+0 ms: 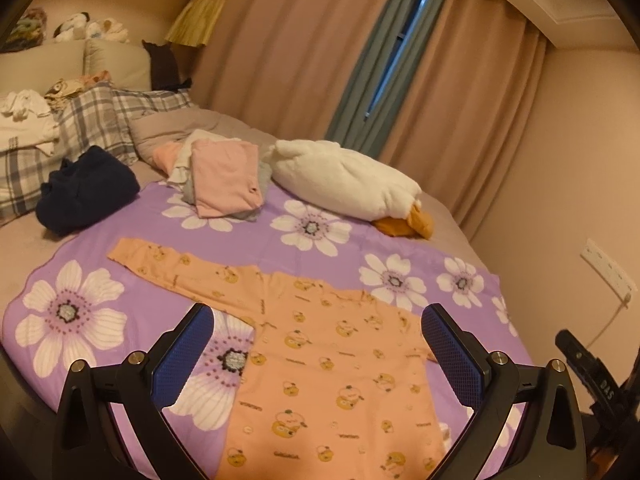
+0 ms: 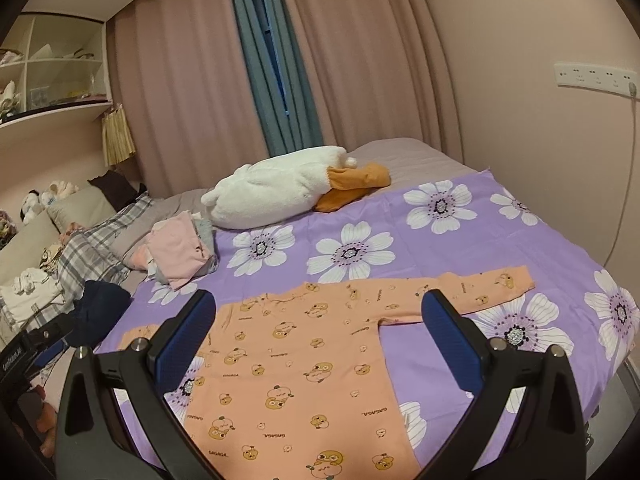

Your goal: Fold small clothes

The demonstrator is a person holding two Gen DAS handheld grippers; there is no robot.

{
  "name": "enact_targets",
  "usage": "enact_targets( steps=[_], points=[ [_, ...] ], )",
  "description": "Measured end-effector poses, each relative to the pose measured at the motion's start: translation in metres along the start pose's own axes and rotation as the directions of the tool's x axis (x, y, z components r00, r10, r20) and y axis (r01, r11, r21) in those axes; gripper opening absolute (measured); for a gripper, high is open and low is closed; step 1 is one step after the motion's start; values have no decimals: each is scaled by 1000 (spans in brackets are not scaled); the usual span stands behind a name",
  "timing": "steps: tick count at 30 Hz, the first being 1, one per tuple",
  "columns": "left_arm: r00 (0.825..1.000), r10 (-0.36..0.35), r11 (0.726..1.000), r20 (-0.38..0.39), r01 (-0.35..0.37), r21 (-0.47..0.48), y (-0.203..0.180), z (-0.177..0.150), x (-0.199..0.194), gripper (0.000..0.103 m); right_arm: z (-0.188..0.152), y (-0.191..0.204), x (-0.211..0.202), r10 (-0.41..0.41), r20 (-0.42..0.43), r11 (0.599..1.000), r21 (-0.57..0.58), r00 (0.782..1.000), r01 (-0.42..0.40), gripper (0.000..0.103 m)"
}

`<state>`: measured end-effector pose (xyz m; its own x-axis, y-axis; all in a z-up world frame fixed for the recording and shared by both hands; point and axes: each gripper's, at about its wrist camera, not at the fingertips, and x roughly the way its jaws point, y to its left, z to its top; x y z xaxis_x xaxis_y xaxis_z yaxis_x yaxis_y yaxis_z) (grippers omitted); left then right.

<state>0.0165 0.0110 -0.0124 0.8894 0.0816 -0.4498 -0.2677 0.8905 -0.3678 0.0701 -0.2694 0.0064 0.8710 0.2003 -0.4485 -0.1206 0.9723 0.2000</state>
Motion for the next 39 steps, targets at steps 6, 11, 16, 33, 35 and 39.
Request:
enact_targets(
  steps=[6, 11, 16, 33, 35, 39],
  points=[
    [998, 58, 998, 20, -58, -24, 12, 2, -1, 103, 1, 2, 4, -5, 2, 1000, -14, 1000, 5, 103],
    [997, 77, 997, 26, -76, -21, 12, 2, 0, 103, 1, 1, 14, -1, -25, 1000, -12, 1000, 1, 103],
    [999, 53, 998, 0, -53, 22, 3, 0, 5, 103, 1, -3, 24, -20, -60, 1000, 12, 998, 20, 103],
    [998, 41, 995, -56, -35, 98, -17, -7, 17, 103, 4, -5, 26, -15, -60, 1000, 7, 998, 15, 103],
    [998, 36, 994, -45, -31, 102, -19, -7, 16, 103, 6, -4, 28, -16, -57, 1000, 2, 998, 16, 103],
    [998, 48, 993, -42, -43, 113, -22, -7, 18, 103, 7, -1, 32, -4, -80, 1000, -2, 997, 4, 103]
  ],
)
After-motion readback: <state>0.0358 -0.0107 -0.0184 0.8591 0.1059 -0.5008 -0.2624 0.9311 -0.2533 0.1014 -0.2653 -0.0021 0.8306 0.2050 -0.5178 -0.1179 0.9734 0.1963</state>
